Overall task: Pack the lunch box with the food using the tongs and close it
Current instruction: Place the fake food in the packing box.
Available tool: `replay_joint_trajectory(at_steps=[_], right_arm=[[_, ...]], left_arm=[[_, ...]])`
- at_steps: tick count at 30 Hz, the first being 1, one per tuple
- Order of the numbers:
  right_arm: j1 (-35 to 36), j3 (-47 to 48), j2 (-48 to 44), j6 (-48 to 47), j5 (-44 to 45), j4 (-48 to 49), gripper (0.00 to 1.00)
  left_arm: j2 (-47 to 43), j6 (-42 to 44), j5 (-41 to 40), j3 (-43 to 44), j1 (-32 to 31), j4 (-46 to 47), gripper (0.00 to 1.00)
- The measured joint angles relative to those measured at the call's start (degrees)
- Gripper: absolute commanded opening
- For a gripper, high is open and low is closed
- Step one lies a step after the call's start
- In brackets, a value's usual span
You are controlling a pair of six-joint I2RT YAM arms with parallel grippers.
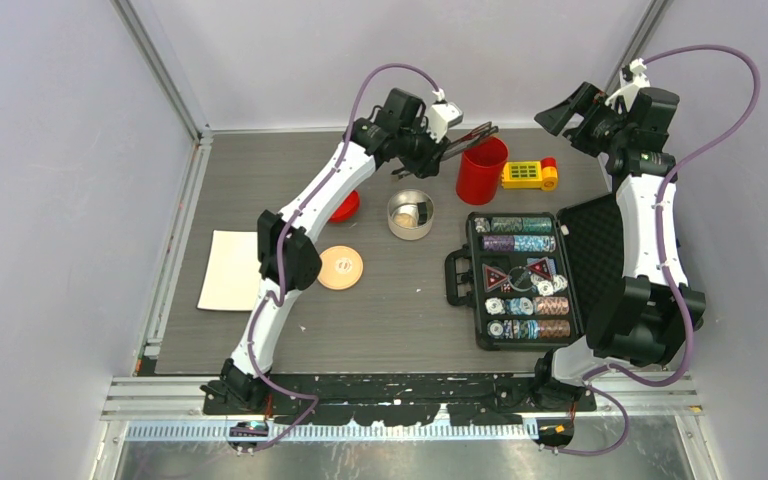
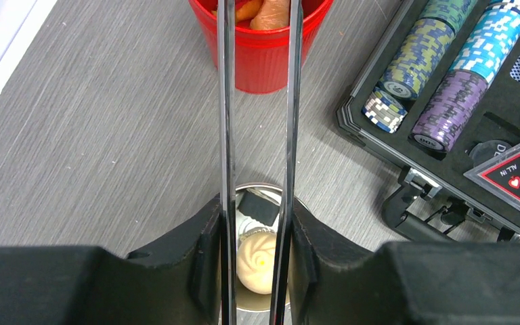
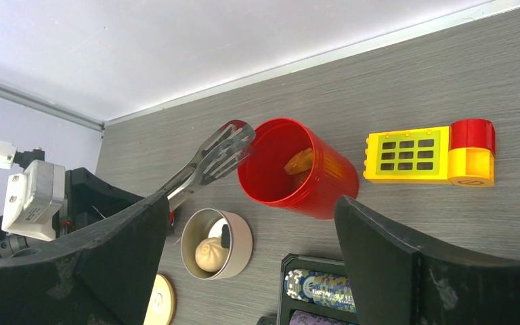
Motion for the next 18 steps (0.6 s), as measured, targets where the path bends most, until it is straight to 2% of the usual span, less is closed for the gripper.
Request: replay_joint_trajectory(at_steps=[8,14,18], right_arm=[[0.0,0.0,0.4,0.4,-0.9,0.4,0.95],[0.9,0.0,0.8,0.6,-1.6,0.4,0.95],[2.4,0.0,0.8,0.1,-2.0,0.3,0.95]], left_arm=[[-0.3,-1.7,0.0,-0.5,0.3,1.5,0.33],[-5.9,-4.5,0.0,-7.9,2.8,2.3,0.32],[-13.2,-5.8,0.0,-16.2,7.3,3.4,0.32]])
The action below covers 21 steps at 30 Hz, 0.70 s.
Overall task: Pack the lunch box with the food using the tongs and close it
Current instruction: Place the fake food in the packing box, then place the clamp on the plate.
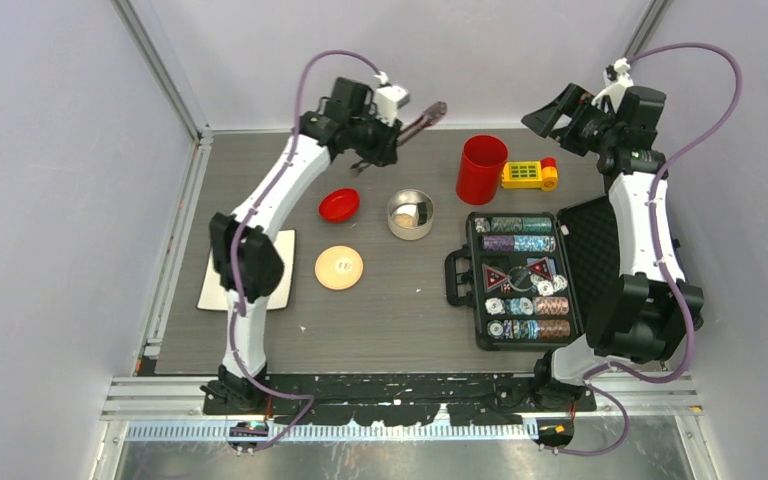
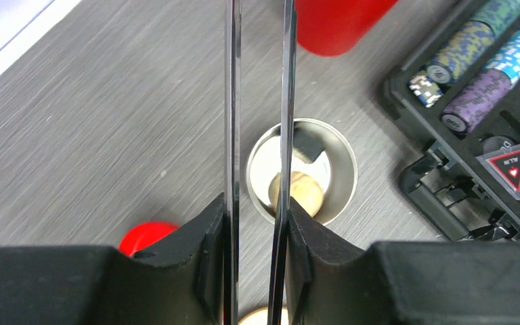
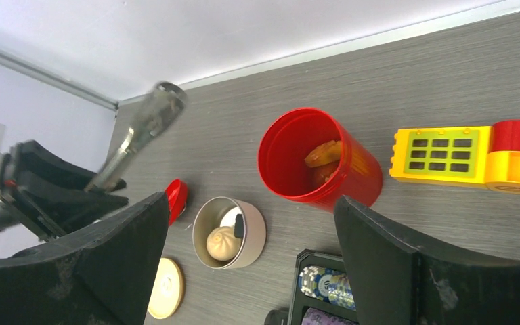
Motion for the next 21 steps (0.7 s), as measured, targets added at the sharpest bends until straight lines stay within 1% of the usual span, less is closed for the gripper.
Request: replay_joint_trajectory(at_steps=[3,9,13,15,18,21], right_arm=[[1.8,0.0,0.0,-1.5,-0.3,-0.6,0.95],[5.6,0.1,0.0,-4.9,-0.9,-2.2,0.95],[9.0,0.1,0.0,-7.3,-1.0,-3.6,0.96],[10.7,0.1,0.0,-8.4,-1.1,-4.2,0.95],[13.0,0.3,0.2,-9.9,-1.4,-4.8,0.95],[15.5,0.8,0.6,-11.1,-1.5,-5.3,0.95]], left_arm=[[-5.7,-0.7,0.0,-6.5,4.0,1.2,0.32],[-20.8,-0.5,-0.2,-23.9,14.9,2.4,0.32],[-30.0,0.9,-0.5,-34.0,21.5,2.1,0.32],[-34.9,2.1,-0.5,-39.1,24.8,1.3,0.32],[-40.8,3.8,0.3,-44.4,30.1,-0.9,0.32],[-46.6,6.8,0.9,-49.5,37.0,-3.7,0.33]])
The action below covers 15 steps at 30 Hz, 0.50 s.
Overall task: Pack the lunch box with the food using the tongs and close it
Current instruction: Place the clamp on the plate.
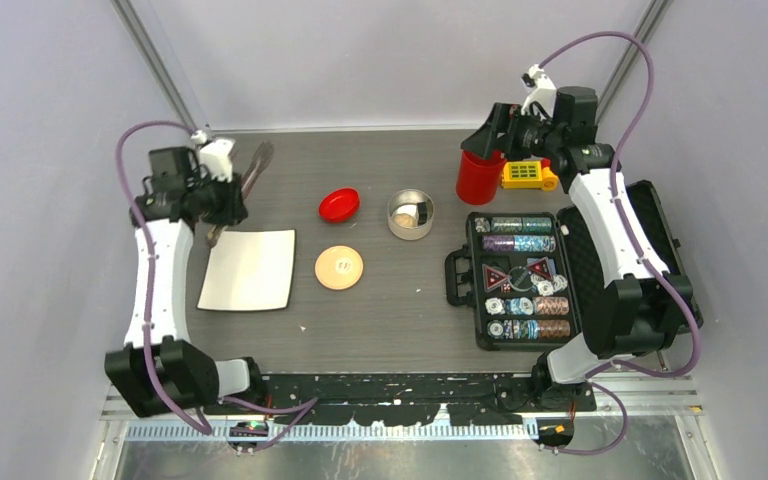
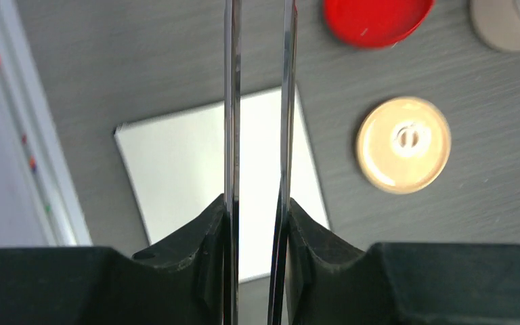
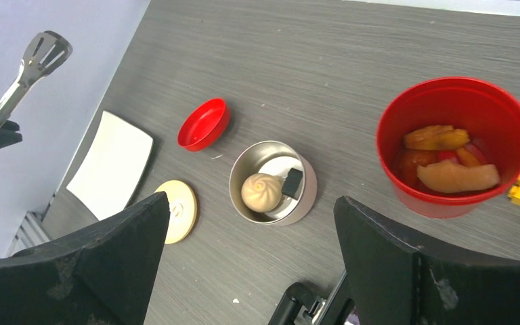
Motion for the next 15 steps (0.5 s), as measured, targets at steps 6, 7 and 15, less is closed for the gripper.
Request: replay_joint_trajectory(at_steps=[6,7,15], right_arm=[[3.3,0.1,0.5,-1.6,-0.2,-1.2,0.95],[3.8,0.1,0.6,-1.8,-0.2,-1.4,0.95],[6.3,0.1,0.6,-3.3,-0.1,-2.0,0.95]], left_arm=[[-10.7,6.9,1.1,-9.9,10.3,-6.4,0.33],[-12.7,8.1,1.1,-12.2,11.2,-7.2,0.34],[-16.8,11.9,-0.9,-24.7,12.7,-8.9,0.37]])
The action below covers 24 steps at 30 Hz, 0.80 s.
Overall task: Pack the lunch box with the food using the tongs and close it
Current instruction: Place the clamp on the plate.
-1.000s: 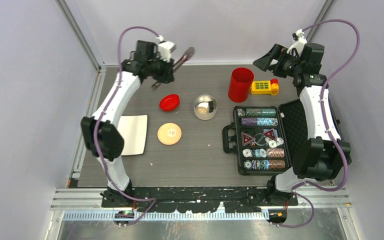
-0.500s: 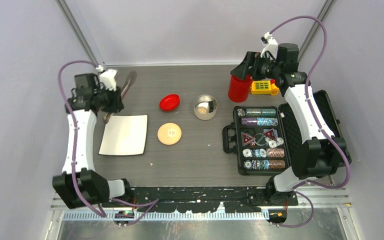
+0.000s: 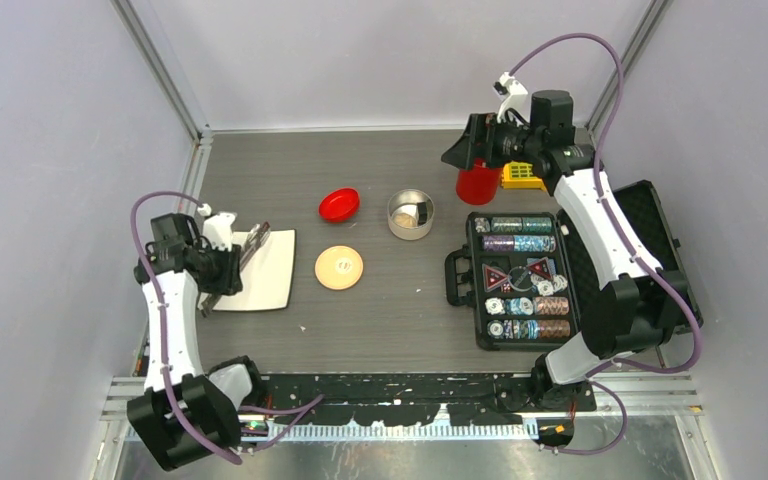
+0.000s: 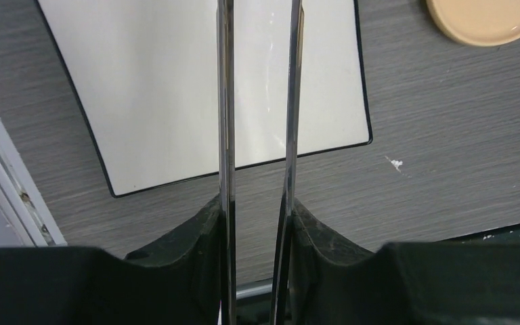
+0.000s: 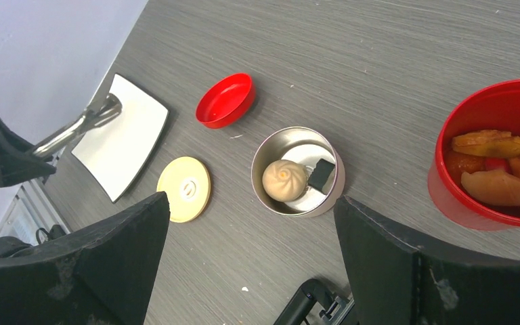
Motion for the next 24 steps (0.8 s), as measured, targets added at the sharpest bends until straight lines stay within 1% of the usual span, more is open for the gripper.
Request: replay_joint_trajectory(at_steps=[3,7,24], right_arm=[[0.4,0.0,0.0,-0.2,0.0,0.0,0.95],[0.6,0.0,0.0,-0.6,0.0,0.0,0.95],[0.7,-0.1,0.0,-2.4,0.3,-0.5,0.95]], left_arm=[[2.5,0.0,-0.9,-1.4,0.0,0.4,0.39],[5.5,0.3,-2.1,-2.0,0.1,1.8,0.41],[14.4,4.0,-6.7,-5.7,0.1,7.6,0.50]])
